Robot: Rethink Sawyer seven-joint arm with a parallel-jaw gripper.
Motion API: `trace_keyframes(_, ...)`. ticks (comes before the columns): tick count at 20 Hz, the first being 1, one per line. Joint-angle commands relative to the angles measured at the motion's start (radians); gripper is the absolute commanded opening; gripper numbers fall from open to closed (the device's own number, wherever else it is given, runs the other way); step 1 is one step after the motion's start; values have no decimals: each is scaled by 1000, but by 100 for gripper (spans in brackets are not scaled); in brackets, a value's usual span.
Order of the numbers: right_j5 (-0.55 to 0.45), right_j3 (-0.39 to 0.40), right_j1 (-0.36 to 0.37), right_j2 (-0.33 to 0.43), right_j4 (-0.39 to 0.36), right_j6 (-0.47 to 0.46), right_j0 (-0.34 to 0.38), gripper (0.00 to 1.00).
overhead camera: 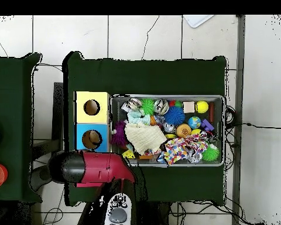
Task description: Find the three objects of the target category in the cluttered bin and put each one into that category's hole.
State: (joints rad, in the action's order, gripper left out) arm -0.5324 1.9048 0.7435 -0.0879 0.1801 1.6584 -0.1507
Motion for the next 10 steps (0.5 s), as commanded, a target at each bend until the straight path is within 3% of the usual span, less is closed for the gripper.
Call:
trace_keyframes(1,10,95,-2,-2,57,278,-8,100)
trace_keyframes(10,-82,76,-19,-7,82,280,-7,100)
